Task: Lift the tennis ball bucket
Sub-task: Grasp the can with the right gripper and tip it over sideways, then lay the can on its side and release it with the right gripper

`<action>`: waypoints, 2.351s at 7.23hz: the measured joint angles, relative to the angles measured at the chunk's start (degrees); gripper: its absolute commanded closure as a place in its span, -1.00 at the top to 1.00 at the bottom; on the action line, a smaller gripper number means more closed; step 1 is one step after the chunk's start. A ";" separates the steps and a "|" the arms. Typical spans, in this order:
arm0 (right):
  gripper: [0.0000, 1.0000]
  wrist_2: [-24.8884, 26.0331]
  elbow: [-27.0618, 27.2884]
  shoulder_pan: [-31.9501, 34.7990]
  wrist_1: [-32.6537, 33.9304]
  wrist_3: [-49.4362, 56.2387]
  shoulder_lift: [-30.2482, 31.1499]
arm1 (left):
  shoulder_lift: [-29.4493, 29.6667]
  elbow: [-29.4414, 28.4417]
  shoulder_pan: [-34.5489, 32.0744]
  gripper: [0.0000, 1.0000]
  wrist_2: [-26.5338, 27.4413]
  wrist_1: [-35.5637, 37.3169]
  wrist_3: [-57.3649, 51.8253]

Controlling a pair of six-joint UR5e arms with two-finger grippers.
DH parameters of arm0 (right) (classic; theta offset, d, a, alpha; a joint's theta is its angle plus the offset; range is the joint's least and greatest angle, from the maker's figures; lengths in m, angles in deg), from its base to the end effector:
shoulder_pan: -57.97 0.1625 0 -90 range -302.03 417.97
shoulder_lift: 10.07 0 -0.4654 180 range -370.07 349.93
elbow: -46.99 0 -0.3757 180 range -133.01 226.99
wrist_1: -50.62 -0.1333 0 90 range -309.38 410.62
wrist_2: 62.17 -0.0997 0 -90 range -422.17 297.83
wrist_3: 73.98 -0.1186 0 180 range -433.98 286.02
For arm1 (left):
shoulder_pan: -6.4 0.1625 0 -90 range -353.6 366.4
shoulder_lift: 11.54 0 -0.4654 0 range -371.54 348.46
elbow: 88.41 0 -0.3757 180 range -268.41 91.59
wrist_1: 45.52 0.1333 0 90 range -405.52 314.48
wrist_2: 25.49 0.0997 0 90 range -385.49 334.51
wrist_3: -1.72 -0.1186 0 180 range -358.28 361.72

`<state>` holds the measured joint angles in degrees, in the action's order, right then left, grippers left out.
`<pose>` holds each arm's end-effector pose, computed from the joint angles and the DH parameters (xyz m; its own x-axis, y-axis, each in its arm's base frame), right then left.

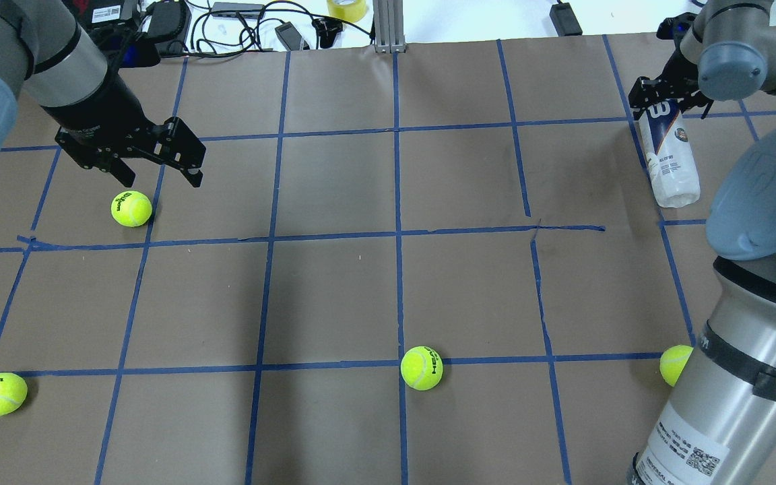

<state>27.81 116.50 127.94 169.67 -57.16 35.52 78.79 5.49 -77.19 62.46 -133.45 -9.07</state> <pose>-0.1415 -0.7776 0.2334 -0.9980 0.0571 0.0255 0.0547 0.9948 -0.0857 -0.0839 -0.4849 0.4780 -0.9963 0.0750 0.0422 0.0763 0.9966 0.0303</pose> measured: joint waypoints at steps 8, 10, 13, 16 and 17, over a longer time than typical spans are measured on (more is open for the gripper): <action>-0.42 0.52 8.35 28.99 1.43 26.33 12.94 | 0.50 1.56 0.90 1.00 0.08 2.43 -0.65; -0.47 0.82 9.27 33.85 2.91 41.45 12.64 | 0.23 1.44 1.16 1.00 0.24 4.38 -0.66; -0.45 0.23 15.26 35.26 11.27 55.44 11.88 | 1.56 1.50 1.15 1.00 -0.24 4.87 -0.22; -0.19 -2.79 18.55 36.28 13.85 55.64 11.36 | 3.57 1.39 1.89 1.00 0.11 5.43 0.18; -0.03 -2.89 18.80 36.71 13.96 54.75 11.26 | 4.08 1.44 2.06 1.00 0.02 5.67 0.20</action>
<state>24.91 135.30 164.65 183.63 -2.42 46.78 82.86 6.93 -75.13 62.48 -127.77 -8.87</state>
